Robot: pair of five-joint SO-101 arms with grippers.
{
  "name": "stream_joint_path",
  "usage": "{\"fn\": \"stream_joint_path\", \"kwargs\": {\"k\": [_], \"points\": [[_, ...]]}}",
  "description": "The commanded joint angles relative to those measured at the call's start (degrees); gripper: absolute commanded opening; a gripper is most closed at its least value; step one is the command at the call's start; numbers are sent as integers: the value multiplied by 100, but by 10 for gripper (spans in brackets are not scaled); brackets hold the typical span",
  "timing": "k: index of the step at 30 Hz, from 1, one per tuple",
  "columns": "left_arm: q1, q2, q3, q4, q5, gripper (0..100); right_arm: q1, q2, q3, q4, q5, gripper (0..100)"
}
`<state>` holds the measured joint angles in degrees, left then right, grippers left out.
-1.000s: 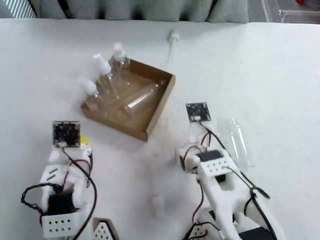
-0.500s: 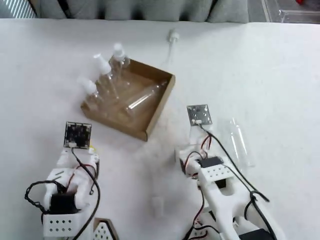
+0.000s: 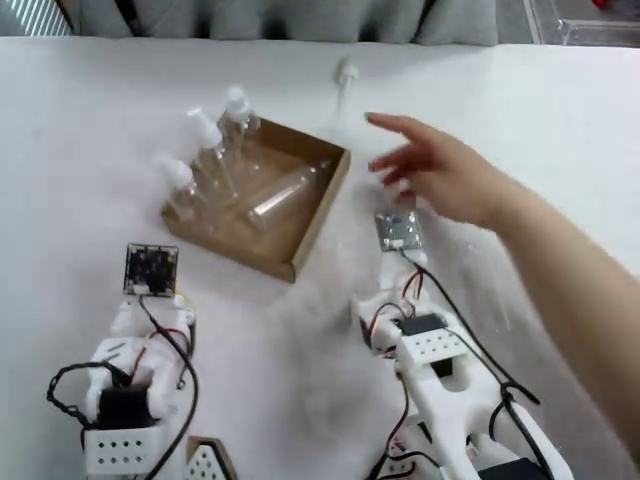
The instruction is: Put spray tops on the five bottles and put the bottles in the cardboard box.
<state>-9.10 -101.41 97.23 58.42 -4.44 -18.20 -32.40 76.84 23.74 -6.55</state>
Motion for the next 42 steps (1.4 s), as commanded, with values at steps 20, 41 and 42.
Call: {"fn": "stream_joint_path", "kwargs": {"k": [20, 41, 42], "points": [[-92, 13, -18, 211, -9, 24, -4, -119, 0, -101, -53, 21], [-110, 4, -18, 202, -35, 24, -84, -119, 0, -101, -53, 21], [-110, 4, -18, 202, -44, 24, -84, -119, 0, -101, -53, 21]]}}
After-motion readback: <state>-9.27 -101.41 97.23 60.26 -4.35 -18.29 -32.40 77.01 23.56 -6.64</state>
